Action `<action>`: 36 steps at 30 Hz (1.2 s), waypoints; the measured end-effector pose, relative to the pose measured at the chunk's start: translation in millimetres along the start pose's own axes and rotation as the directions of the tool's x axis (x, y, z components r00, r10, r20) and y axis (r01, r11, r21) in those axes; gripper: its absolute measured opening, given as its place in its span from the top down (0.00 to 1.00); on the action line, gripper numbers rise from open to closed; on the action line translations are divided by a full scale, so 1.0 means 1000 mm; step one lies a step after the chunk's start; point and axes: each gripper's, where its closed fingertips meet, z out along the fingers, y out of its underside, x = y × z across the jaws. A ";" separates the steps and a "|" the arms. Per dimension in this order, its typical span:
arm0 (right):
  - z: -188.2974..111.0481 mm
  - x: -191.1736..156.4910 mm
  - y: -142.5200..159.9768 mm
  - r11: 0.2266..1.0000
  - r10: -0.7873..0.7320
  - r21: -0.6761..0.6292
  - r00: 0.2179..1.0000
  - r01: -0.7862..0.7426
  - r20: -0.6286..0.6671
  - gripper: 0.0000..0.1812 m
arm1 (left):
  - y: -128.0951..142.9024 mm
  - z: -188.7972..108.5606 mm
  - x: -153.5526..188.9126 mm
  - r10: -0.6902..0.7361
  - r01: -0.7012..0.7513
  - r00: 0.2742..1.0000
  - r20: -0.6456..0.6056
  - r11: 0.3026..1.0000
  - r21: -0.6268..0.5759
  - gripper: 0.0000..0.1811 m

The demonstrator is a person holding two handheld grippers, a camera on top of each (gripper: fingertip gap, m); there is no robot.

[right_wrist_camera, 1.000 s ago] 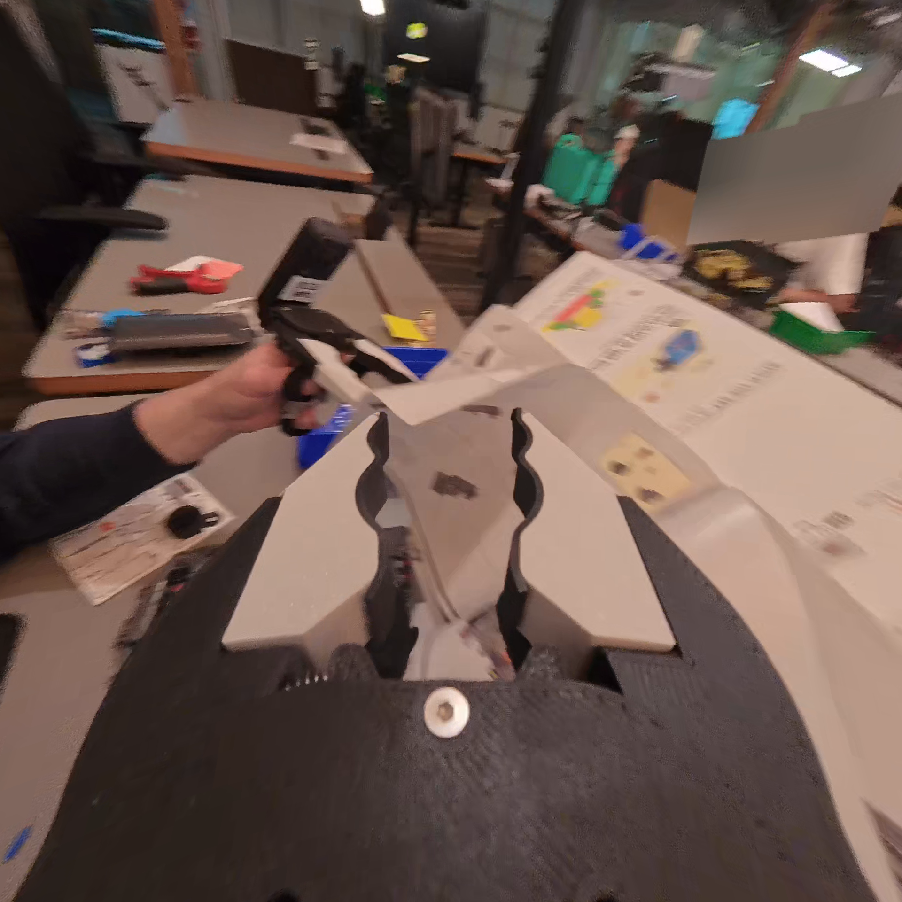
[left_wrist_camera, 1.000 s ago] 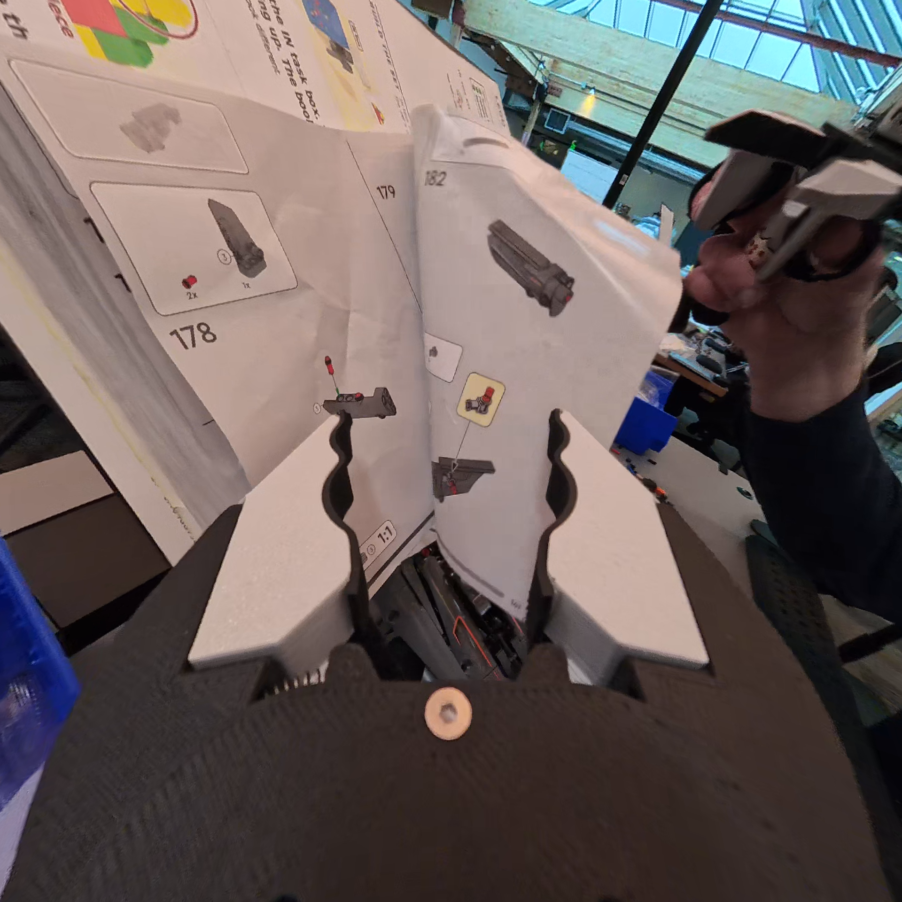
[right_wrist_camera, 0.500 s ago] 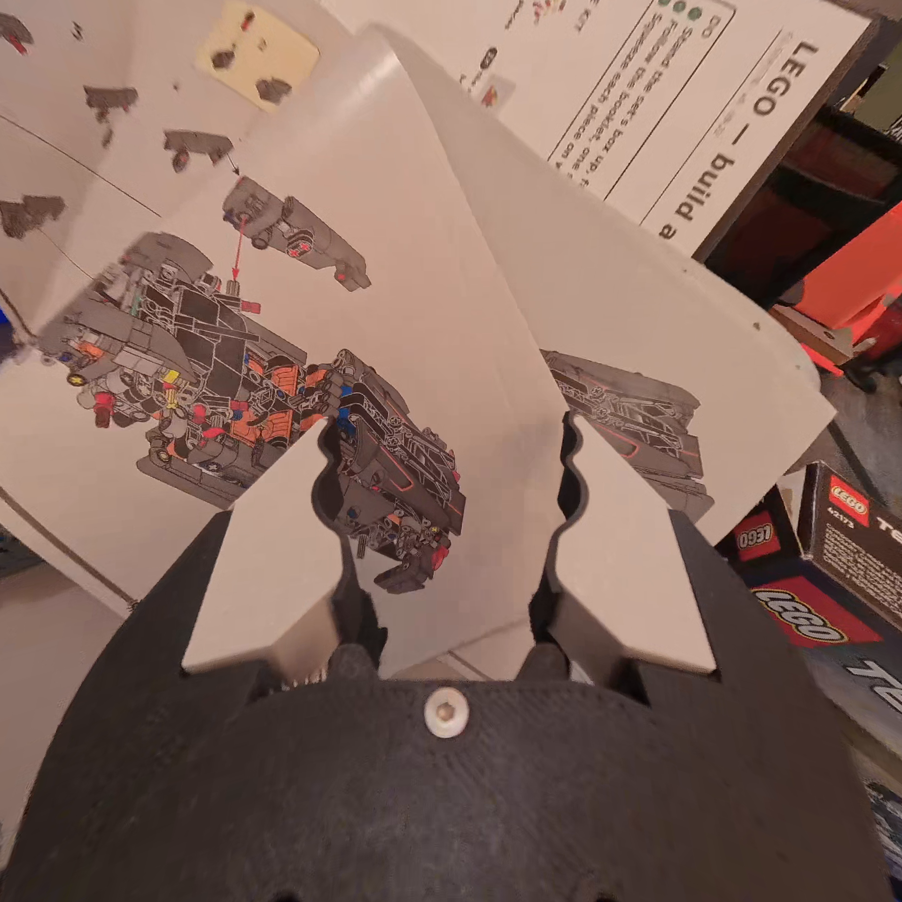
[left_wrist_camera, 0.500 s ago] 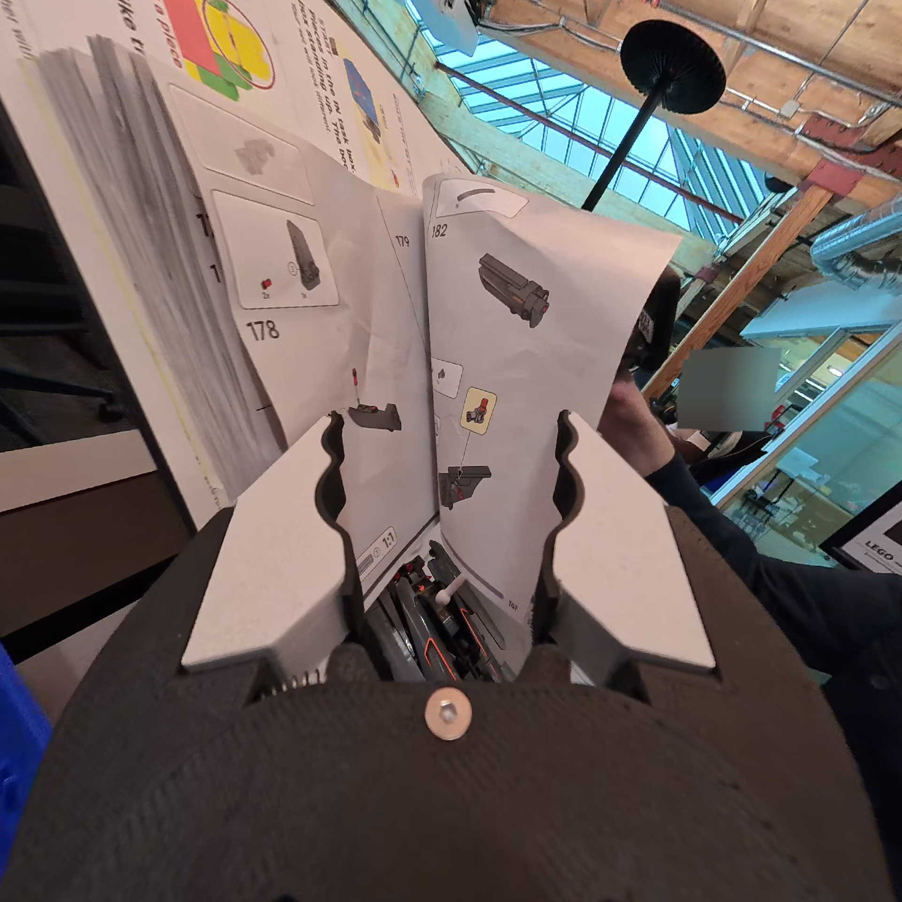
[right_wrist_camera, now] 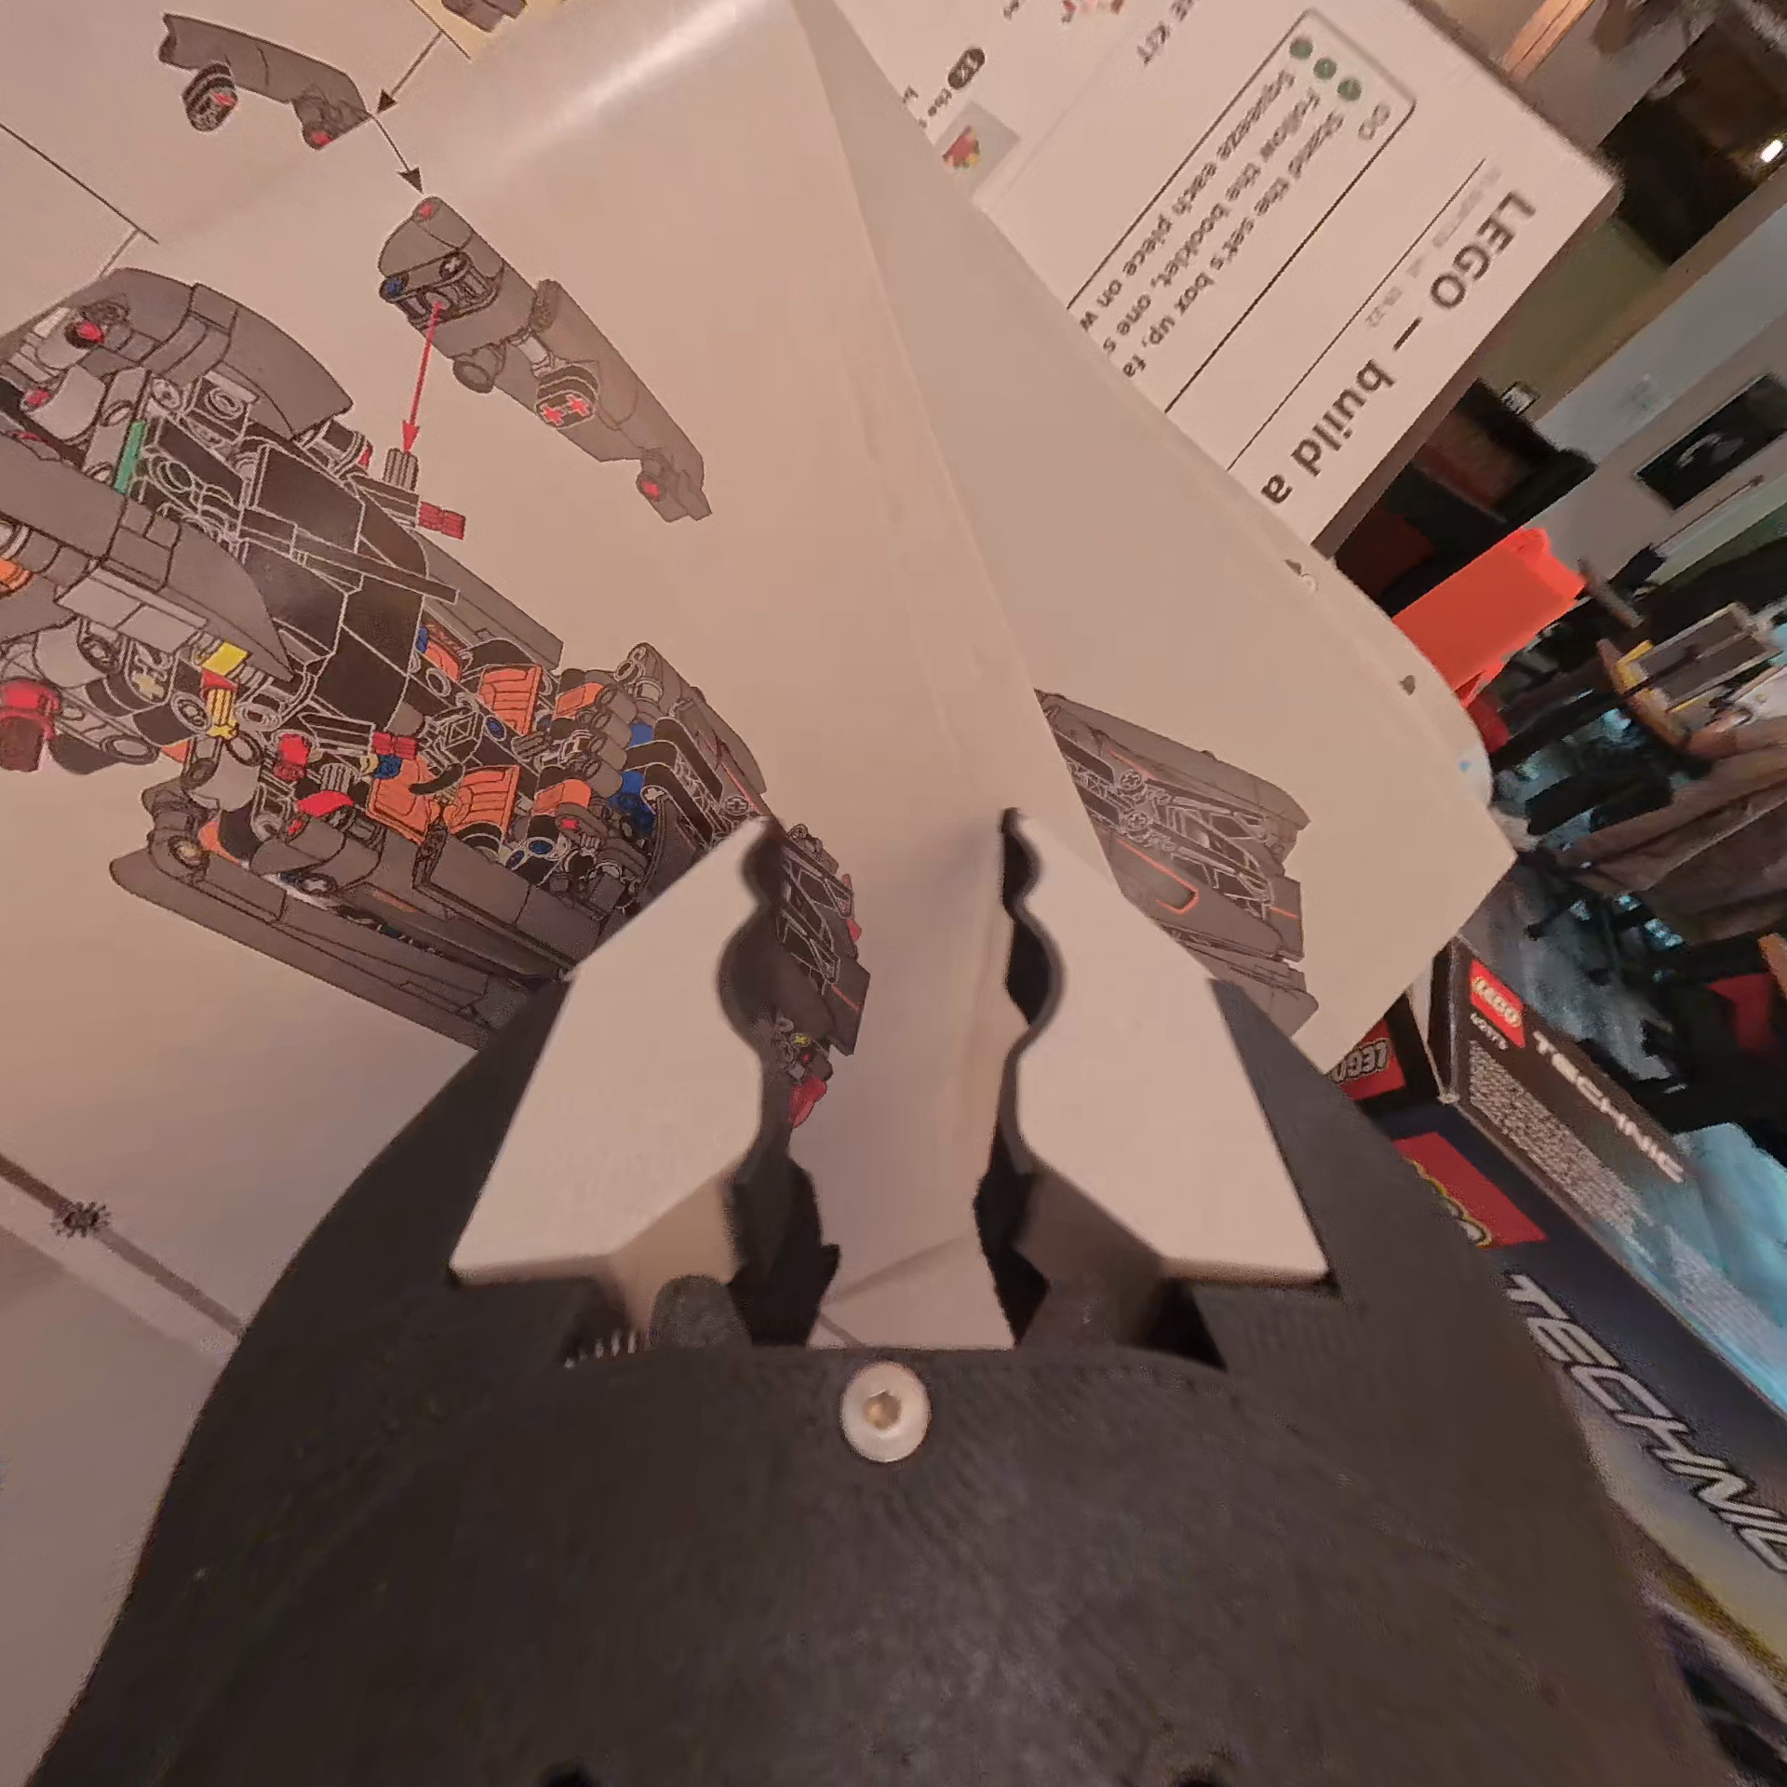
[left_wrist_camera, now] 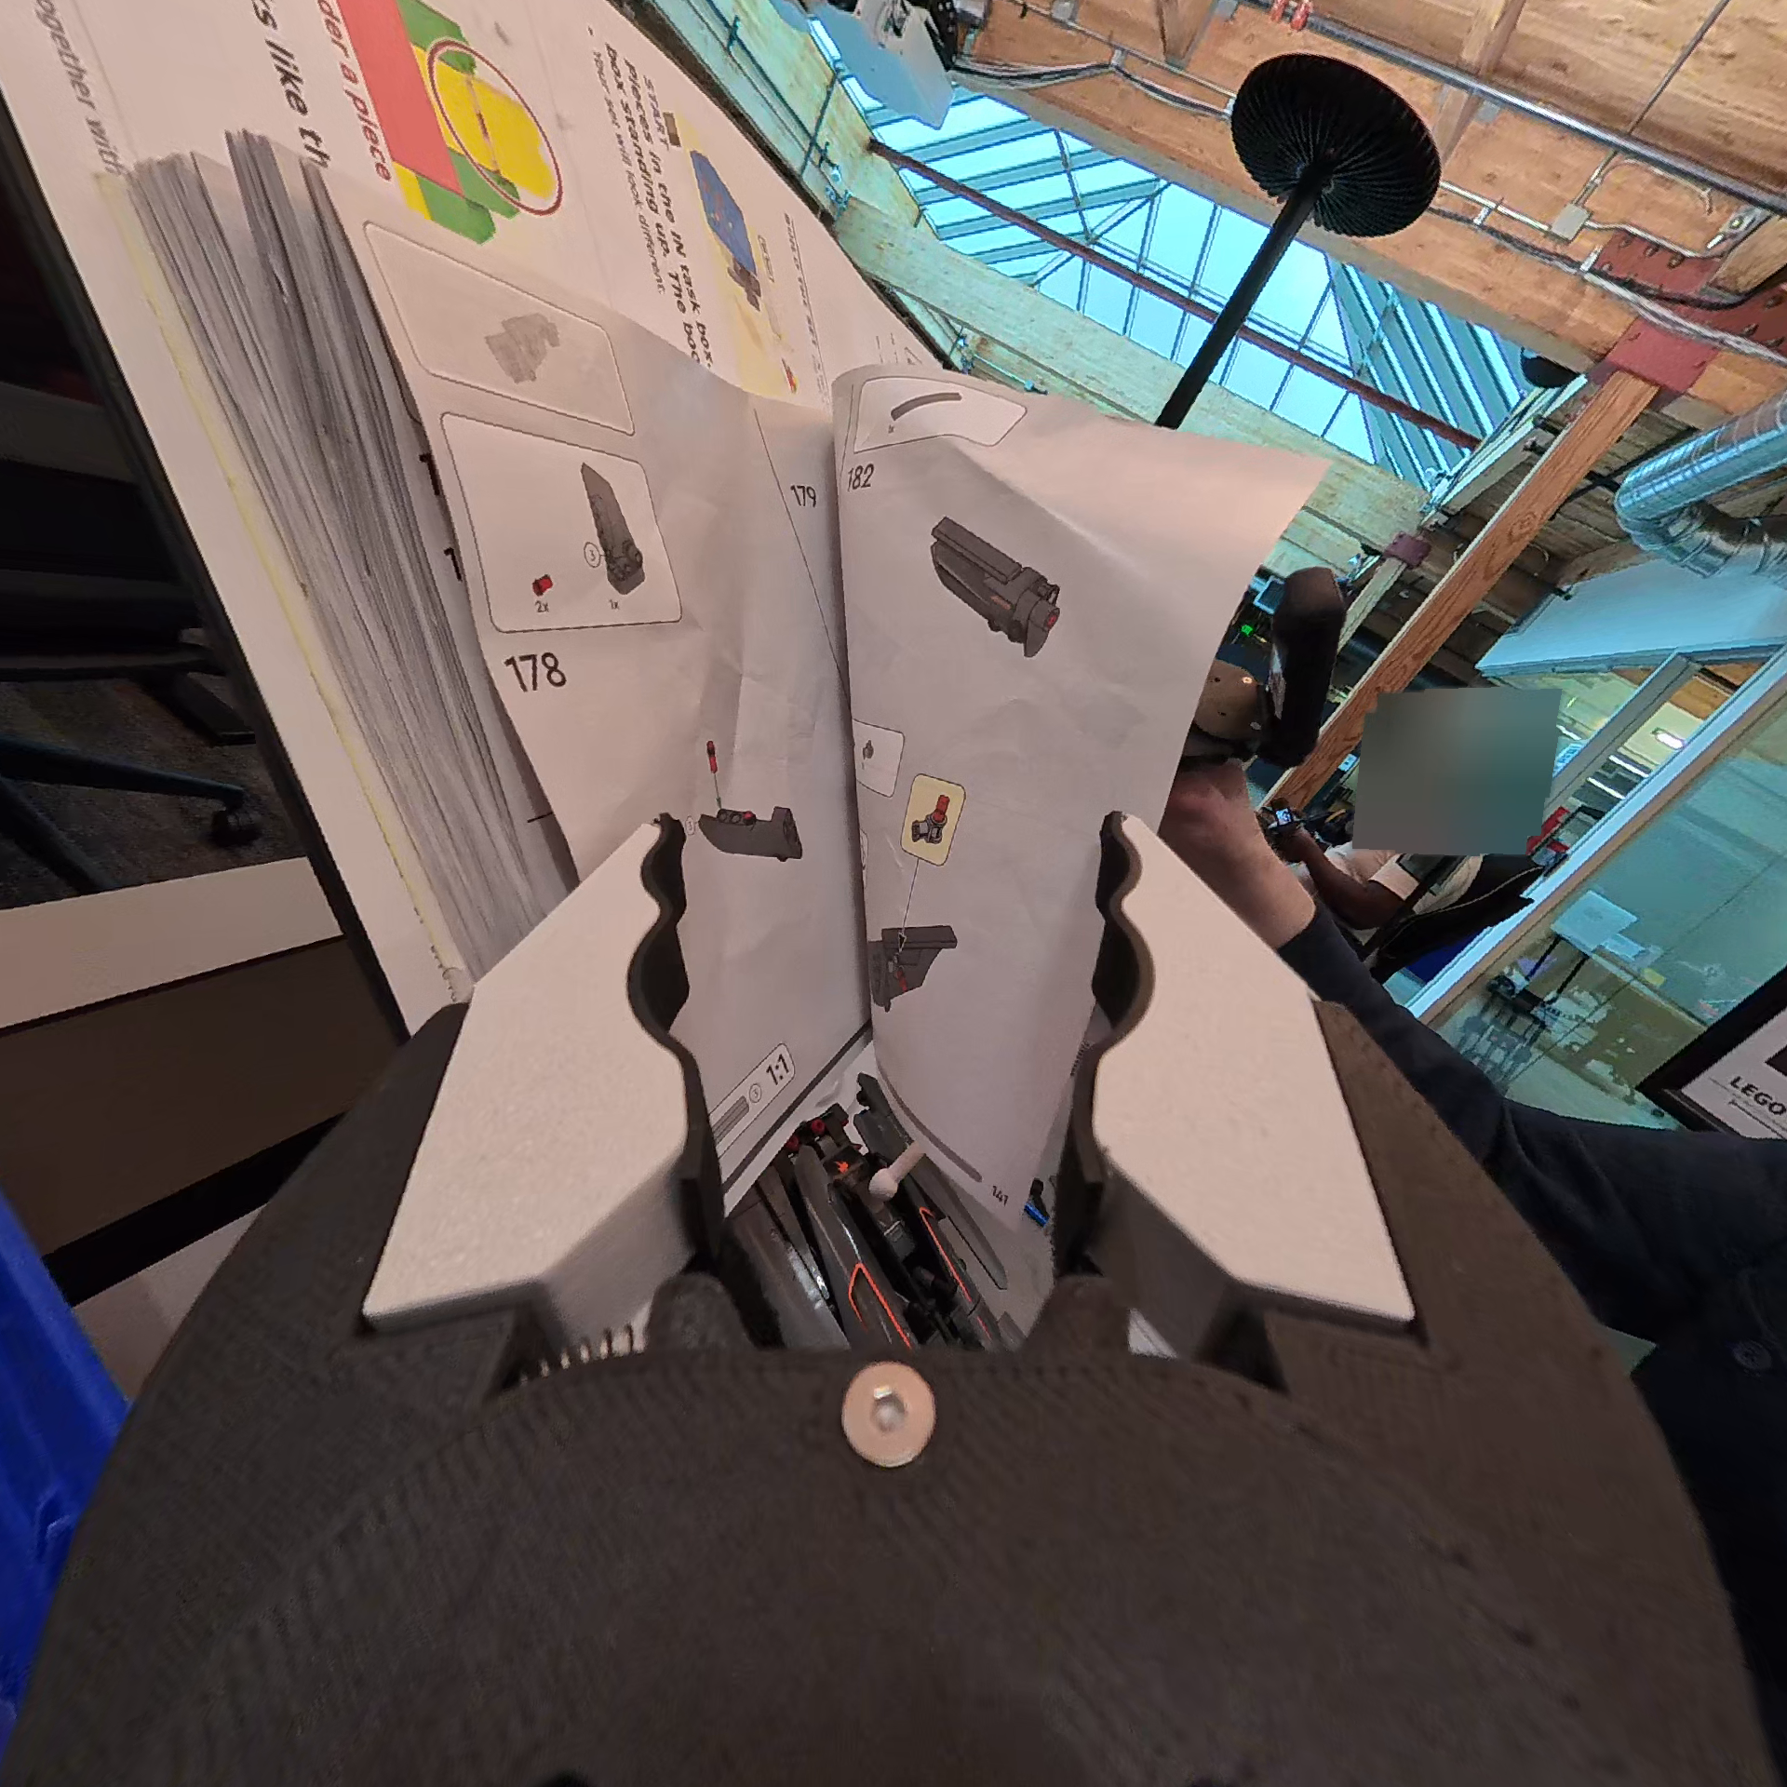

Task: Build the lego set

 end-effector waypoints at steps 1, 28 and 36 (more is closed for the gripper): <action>0.001 -0.002 0.001 1.000 -0.009 -0.005 1.000 0.009 0.005 0.83 | 0.000 0.000 0.000 0.004 -0.004 1.000 0.002 1.000 -0.002 0.54; -0.010 0.009 0.033 0.991 0.131 0.012 0.991 -0.131 -0.029 0.64 | -0.001 -0.002 0.003 0.019 -0.019 1.000 -0.004 1.000 -0.012 0.54; -0.012 0.002 0.030 0.997 0.074 0.015 0.997 -0.074 -0.031 0.84 | -0.003 -0.004 0.004 0.023 -0.023 1.000 -0.004 1.000 -0.007 0.54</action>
